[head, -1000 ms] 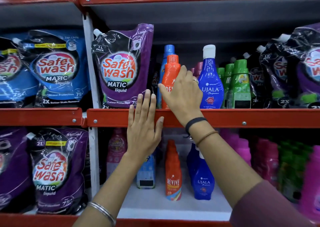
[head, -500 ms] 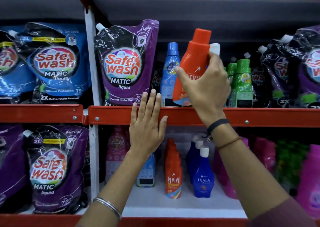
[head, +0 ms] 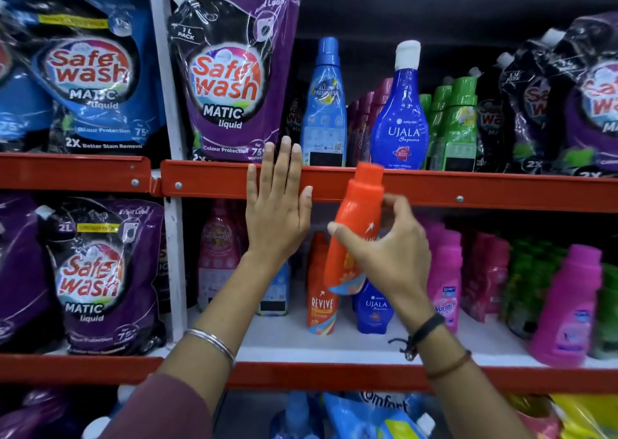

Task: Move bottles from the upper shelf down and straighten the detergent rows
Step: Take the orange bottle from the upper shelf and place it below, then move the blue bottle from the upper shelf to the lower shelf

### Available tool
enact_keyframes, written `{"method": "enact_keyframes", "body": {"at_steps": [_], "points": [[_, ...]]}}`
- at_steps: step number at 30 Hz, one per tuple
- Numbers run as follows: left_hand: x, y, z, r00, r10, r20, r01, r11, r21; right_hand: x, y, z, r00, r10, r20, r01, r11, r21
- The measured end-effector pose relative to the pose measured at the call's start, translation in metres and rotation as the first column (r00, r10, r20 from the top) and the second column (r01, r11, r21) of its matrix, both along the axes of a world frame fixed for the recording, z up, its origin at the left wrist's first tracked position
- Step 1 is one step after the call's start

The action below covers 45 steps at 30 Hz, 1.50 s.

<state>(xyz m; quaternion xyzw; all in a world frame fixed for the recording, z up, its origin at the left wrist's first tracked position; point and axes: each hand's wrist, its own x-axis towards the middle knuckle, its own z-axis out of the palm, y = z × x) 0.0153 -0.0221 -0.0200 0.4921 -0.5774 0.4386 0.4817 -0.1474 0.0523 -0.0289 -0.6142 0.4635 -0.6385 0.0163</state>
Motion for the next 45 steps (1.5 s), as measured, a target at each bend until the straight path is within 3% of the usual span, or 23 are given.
{"method": "enact_keyframes", "body": {"at_steps": [8, 16, 28, 32, 36, 40, 42, 45], "points": [[0.001, -0.001, 0.0, 1.0, -0.016, -0.003, 0.016, 1.0, 0.002, 0.015, -0.04, -0.087, 0.993, 0.063, -0.097, -0.037, 0.967, 0.25], [0.001, -0.002, 0.001, 1.0, -0.009, 0.006, 0.009, 1.0, -0.01, 0.031, -0.066, -0.129, 0.985, 0.058, -0.163, 0.015, 0.91, 0.415], [0.001, -0.001, 0.0, 1.0, -0.005, 0.015, 0.005, 1.0, 0.003, 0.031, -0.073, -0.137, 0.961, 0.029, -0.276, 0.091, 0.907, 0.412], [0.0, 0.002, 0.002, 1.0, 0.002, 0.002, -0.002, 1.0, 0.027, 0.01, -0.059, -0.116, 0.978, -0.011, -0.208, 0.075, 0.951, 0.301], [-0.011, 0.005, 0.004, 1.0, 0.0, 0.008, -0.001, 0.998, 0.063, -0.019, -0.041, -0.058, 0.998, -0.055, -0.018, 0.055, 0.998, 0.039], [-0.035, 0.005, 0.007, 0.999, -0.017, 0.036, 0.014, 0.997, 0.081, -0.042, -0.026, 0.014, 0.988, -0.098, 0.122, 0.124, 0.964, -0.234], [-0.044, 0.004, 0.01, 0.999, -0.022, 0.028, 0.019, 0.996, 0.082, -0.051, -0.026, 0.047, 0.984, -0.152, 0.09, 0.17, 0.95, -0.263], [-0.055, 0.002, 0.011, 1.0, -0.012, 0.028, 0.01, 0.997, 0.076, -0.054, -0.036, 0.086, 0.97, -0.231, -0.08, 0.213, 0.959, -0.185]]}}
